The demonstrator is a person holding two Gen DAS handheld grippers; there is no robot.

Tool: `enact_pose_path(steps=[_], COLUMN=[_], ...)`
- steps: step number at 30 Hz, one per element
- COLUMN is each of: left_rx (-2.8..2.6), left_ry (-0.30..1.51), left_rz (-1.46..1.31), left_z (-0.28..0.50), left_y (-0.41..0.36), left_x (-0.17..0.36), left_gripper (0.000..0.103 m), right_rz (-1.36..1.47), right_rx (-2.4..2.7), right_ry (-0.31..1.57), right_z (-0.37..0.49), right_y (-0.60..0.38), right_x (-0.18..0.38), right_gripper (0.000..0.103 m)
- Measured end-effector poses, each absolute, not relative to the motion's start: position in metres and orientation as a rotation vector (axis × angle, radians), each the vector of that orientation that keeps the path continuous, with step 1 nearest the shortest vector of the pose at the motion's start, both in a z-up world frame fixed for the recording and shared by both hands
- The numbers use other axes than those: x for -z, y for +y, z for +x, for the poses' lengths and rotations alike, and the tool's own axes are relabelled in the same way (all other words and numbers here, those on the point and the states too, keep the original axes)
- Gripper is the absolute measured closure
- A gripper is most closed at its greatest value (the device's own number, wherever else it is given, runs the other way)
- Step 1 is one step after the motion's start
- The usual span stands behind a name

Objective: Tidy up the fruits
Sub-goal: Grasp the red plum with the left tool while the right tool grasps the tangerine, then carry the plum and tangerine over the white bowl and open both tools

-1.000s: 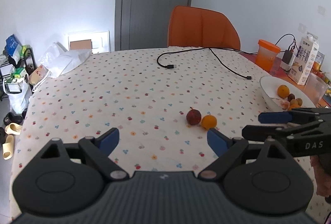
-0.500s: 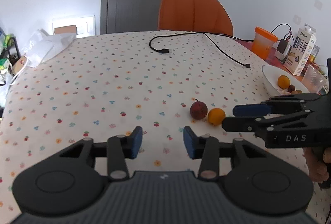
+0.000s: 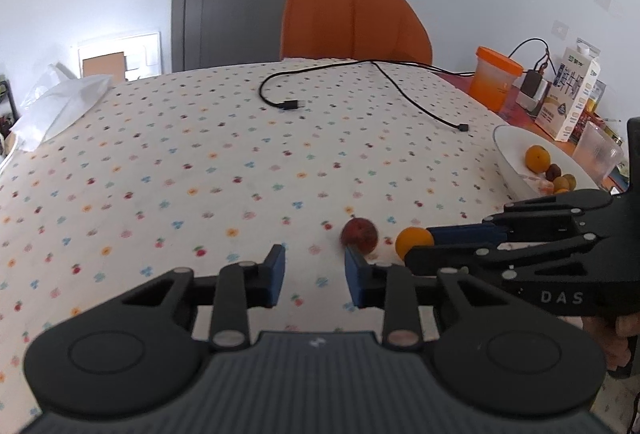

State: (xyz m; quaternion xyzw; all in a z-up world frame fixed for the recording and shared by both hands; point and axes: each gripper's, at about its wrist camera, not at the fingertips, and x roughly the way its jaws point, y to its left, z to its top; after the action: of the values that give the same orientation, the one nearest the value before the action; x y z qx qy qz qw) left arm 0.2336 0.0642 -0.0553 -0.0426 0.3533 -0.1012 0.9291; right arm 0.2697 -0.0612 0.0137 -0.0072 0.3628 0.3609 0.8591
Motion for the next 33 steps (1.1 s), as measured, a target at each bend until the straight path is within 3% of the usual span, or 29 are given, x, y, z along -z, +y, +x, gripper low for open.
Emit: enact_pose_path(steps=[12,14,33], left_rx=[0.257,0.248,0.311], left_ry=[0.743,0.755,0.646], left_rz=[-0.092,-0.088,-0.080], left_z=[0.255,0.259,0.235], left_y=[0.040,0.037,-0.015], left_x=[0.060,0.064,0.019], left_gripper=[0.072,0.081,0.082], right_rz=[0.027,0.034,0.078], right_rx=[-0.699,-0.679,-0.548], right_ry=[0.751,0.749,0.662], right_z=[0.263,0.262,0.240], right_y=[-0.097,-0.105,-0.181], right_x=[-0.025,-0.026,-0.056], right_gripper=[0.082,0.082,0.082])
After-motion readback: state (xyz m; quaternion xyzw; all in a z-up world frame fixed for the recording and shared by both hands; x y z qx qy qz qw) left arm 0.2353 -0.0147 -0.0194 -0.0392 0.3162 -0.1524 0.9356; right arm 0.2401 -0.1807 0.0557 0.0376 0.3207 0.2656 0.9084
